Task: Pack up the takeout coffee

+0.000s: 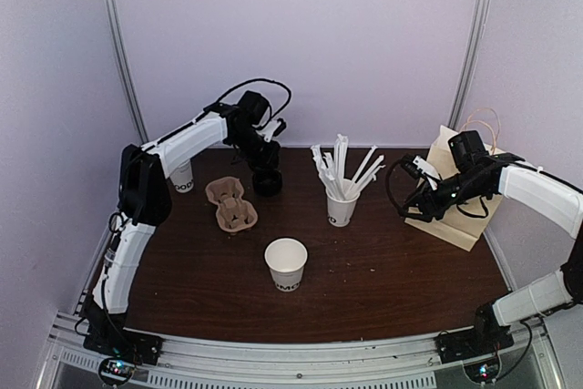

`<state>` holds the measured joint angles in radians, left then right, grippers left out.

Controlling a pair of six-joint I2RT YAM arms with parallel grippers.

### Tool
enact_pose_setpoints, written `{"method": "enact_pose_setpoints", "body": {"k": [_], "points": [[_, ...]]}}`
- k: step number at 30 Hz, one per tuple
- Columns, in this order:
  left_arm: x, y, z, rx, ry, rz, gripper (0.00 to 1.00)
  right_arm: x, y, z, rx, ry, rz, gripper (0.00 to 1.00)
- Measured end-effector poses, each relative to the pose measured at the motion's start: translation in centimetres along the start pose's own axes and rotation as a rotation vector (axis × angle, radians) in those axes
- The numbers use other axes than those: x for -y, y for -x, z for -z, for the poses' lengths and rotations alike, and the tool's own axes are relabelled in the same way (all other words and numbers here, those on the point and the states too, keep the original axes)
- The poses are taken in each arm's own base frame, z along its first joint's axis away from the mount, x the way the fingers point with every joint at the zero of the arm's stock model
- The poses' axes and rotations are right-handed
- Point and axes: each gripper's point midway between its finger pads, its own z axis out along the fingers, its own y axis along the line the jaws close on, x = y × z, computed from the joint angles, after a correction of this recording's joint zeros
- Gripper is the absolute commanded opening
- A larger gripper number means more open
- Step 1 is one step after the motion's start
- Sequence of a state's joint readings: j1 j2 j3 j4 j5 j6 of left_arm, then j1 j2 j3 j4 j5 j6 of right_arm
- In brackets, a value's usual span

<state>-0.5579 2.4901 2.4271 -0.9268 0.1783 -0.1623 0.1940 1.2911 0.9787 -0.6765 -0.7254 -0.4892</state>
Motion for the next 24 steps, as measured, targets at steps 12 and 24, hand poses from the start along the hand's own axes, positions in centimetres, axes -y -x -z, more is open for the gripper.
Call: {"method": "enact_pose_setpoints", "body": {"k": [12,24], "points": [[6.2,5.9,19.3,0.329,-0.167,-0.054,0.07,-0.7,1.6,0.8,0.022,0.041,-0.023,0.49],[14.2,3.2,27.6,0.461,-0.629,0.01,0.08,-6.5,15.1,4.2,0.216,0.211,0.119,0.72]]}}
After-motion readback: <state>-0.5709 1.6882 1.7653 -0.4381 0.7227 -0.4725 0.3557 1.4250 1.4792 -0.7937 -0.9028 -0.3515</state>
